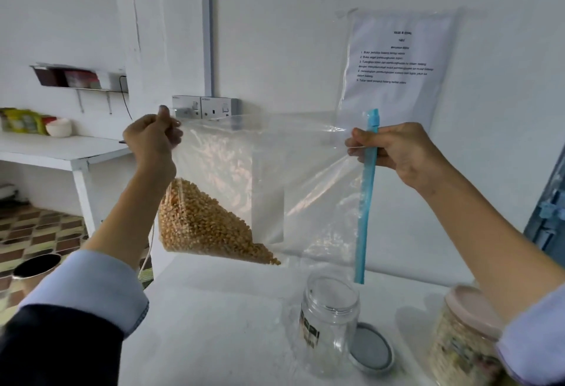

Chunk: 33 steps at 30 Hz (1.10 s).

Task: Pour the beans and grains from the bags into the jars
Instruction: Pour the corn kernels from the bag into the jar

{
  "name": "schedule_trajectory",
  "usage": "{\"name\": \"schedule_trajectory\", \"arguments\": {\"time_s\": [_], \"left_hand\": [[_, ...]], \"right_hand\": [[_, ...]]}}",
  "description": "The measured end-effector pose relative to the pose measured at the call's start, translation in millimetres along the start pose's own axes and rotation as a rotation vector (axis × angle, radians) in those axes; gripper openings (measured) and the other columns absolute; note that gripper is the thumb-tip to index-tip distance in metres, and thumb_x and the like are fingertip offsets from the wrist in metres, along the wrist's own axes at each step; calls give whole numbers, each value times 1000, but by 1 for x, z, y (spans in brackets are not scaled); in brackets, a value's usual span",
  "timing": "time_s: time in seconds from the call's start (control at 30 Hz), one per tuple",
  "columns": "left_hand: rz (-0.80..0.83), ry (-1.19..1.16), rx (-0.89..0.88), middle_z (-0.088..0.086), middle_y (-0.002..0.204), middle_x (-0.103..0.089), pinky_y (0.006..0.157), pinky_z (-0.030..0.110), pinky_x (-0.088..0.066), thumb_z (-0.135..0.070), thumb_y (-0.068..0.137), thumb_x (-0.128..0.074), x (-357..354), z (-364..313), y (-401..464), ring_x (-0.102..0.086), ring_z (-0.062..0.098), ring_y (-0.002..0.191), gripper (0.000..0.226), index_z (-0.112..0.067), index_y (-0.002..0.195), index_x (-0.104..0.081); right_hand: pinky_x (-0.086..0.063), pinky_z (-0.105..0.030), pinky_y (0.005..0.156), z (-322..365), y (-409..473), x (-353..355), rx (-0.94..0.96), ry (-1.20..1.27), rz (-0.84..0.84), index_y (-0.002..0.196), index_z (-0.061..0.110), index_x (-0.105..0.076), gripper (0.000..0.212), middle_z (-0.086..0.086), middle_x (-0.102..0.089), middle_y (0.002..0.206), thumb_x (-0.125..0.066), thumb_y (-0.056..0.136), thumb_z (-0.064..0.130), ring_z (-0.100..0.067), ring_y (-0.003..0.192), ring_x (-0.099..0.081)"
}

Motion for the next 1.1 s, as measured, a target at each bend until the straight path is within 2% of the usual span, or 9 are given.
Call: {"name": "schedule_trajectory", "arguments": {"time_s": [0.23, 0.37, 0.43, 0.57, 0.67, 0.87, 1.1], "left_hand": [[33, -69, -21, -2, 46, -58, 50, 20, -44, -8, 92, -61, -4, -24, -15, -48, 10, 41, 36, -7, 56, -57], [35, -91, -28, -2, 45, -57, 49, 22, -43, -9, 91, -61, -1, -35, -17, -48, 10, 40, 54, -15, 37, -59], [46, -86, -40, -3, 45, -57, 48, 22, -42, -10, 92, -61, 1, -41, -19, -48, 10, 40, 56, -16, 36, -60], [1, -96, -49, -2, 44, -56, 47, 22, -40, -9, 91, -62, 7, -48, -22, -46, 11, 39, 48, -14, 43, -58], [-17, -89, -54, -2, 44, -55, 48, 22, -40, -8, 91, -62, 10, -50, -23, -45, 11, 39, 42, -9, 50, -57], [-3, -72, -72, -3, 45, -56, 50, 23, -41, -9, 91, -62, 11, -53, -29, -46, 11, 40, 44, -12, 47, -60], [-21, 10, -108, -5, 45, -57, 49, 21, -41, -13, 91, -63, 15, -57, -33, -47, 9, 41, 31, -6, 62, -58]], "right_hand": [[-57, -24, 65, -15, -6, 6, -107, 256, 12, 87, -2, -68, 19, -8, -73, 74, -73, 79, 13, -19, 69, -69], [-57, -30, 78, -9, -10, 0, -85, 234, 123, 86, 5, -68, 12, -4, -74, 80, -65, 85, 16, -16, 78, -69], [-51, -33, 85, -10, -10, 0, -48, 176, 84, 89, 7, -69, 12, -1, -75, 85, -65, 86, 18, -13, 82, -68], [-43, -41, 100, -16, -14, -5, -31, 135, -3, 93, 8, -70, 16, 0, -74, 89, -67, 87, 23, -12, 91, -67], [-41, -44, 105, -18, -17, -6, -16, 131, -66, 91, 11, -69, 15, -1, -74, 90, -66, 87, 25, -17, 99, -66], [-45, -30, 97, -21, -23, -6, 38, 154, -153, 83, 17, -69, 10, 3, -72, 86, -66, 86, 27, -13, 89, -67], [-41, -29, 96, -24, -20, -6, 56, 109, -100, 89, 15, -69, 13, 1, -72, 91, -63, 89, 27, -15, 97, -66]]}}
Point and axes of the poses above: each hand's wrist, its own y-axis towards the middle knuckle, its own x-axis out of the back of the hand, z = x × y, the point moved 8 cm from there along y, towards the middle knuckle
